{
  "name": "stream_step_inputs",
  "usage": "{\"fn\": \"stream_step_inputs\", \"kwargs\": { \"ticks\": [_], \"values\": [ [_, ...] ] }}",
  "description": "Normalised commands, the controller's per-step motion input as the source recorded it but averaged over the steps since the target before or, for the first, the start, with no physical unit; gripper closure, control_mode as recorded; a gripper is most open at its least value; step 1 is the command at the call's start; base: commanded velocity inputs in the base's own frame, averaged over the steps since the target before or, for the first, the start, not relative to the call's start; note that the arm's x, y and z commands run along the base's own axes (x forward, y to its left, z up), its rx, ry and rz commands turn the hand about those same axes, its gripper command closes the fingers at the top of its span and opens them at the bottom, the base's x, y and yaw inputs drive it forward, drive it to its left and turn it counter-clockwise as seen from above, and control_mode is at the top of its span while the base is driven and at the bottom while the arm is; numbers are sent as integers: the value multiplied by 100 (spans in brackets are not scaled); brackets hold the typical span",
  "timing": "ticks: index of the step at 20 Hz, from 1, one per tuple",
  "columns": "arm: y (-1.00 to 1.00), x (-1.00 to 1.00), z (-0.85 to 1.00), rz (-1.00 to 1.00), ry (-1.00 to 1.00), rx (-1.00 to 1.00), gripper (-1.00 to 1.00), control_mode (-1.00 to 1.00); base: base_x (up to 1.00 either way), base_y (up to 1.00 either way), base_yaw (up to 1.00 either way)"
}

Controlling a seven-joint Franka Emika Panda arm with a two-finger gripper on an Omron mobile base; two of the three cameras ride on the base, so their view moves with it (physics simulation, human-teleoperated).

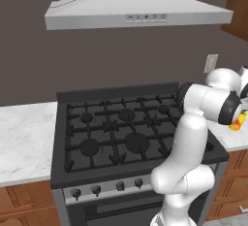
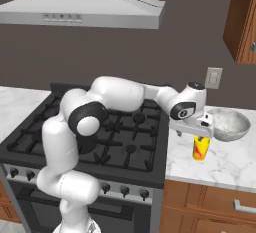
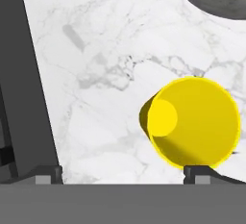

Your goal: Pick the cup and bowl from the counter and place them on the counter next to the sink.

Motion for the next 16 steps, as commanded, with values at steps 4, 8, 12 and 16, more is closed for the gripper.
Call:
{"fn": "stream_step_inputs", "kwargs": {
  "ticks": [4,8,12,16],
  "values": [
    [-17,13,-22,0,2,2,-100,-100,0,0,0],
    [-18,6,-20,0,0,2,-100,-100,0,0,0],
    [-4,4,-20,1,1,1,-100,-100,0,0,0],
    [0,1,-20,1,0,2,-100,-100,0,0,0]
  ]
}}
